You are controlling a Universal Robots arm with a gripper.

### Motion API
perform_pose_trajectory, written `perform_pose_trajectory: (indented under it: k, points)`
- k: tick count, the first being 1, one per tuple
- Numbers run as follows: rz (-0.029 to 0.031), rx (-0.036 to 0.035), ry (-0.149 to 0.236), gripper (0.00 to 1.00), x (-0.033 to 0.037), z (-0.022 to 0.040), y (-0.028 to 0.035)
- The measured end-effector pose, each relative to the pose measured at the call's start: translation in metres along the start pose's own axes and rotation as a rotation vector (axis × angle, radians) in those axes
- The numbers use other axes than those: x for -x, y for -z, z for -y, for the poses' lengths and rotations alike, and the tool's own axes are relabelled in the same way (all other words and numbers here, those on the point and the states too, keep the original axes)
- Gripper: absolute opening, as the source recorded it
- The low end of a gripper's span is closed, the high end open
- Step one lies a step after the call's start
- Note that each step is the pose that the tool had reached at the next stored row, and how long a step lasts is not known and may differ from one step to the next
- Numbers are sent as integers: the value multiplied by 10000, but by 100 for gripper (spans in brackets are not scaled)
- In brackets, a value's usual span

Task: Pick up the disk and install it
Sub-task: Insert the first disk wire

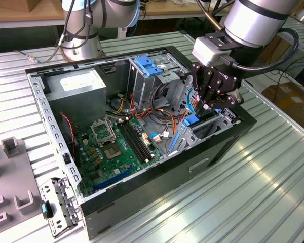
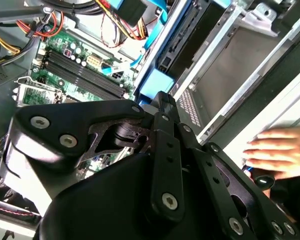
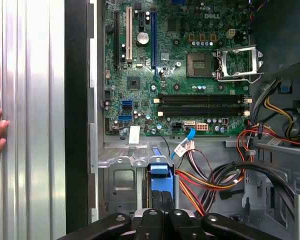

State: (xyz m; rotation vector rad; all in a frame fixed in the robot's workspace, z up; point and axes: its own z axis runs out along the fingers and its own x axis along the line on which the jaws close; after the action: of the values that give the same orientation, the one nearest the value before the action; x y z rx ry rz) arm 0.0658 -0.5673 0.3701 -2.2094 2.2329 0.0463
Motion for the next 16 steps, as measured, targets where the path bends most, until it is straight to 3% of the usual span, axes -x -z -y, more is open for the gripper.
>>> perform_pose_trajectory:
  k: [6,11,13,15,16]
  points:
    - [-15,0,-1,11,1,87,-1]
    - [-62,0,44,11,7,198,1]
    - [-68,6,347,11,8,213,1]
    - [-82,18,1037,11,8,217,1]
    - [-82,19,1090,11,8,223,1]
